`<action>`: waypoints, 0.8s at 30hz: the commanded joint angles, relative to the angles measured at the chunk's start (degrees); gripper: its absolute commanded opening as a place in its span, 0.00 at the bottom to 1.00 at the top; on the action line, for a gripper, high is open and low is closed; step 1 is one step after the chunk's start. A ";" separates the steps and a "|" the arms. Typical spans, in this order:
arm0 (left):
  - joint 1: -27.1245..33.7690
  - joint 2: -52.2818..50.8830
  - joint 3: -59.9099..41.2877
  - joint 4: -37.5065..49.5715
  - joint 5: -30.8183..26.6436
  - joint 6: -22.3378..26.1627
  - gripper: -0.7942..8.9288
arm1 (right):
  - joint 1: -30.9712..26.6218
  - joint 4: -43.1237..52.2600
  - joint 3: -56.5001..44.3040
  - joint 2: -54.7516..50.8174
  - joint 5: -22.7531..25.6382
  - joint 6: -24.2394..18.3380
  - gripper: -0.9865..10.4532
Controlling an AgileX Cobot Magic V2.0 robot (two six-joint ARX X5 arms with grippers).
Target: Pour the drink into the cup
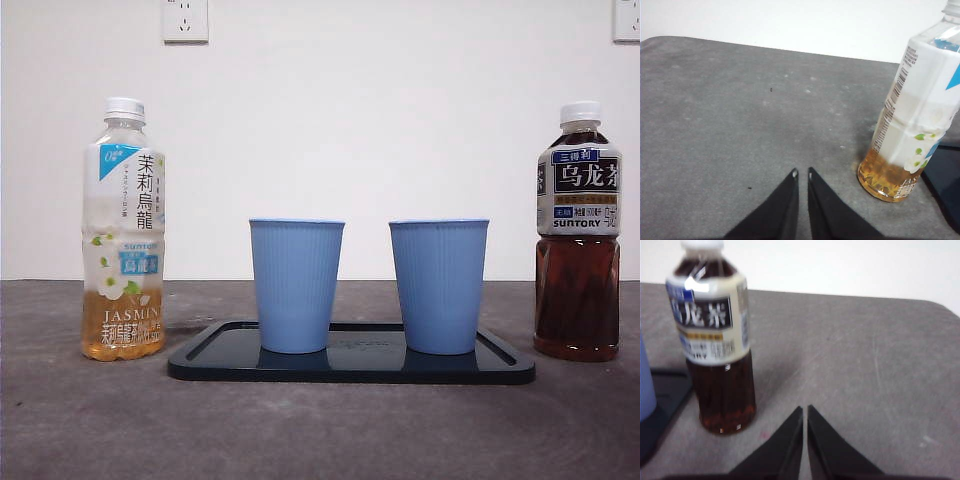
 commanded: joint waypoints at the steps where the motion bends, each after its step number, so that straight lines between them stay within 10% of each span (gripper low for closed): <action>1: 0.07 -0.11 -1.16 -0.31 -0.15 0.44 0.11 | -0.09 1.86 -1.77 -0.17 0.00 -0.72 0.10; 24: 0.07 -0.11 -1.16 -0.31 -0.15 0.44 0.11 | -0.07 3.10 -2.64 -0.17 0.04 -1.40 0.10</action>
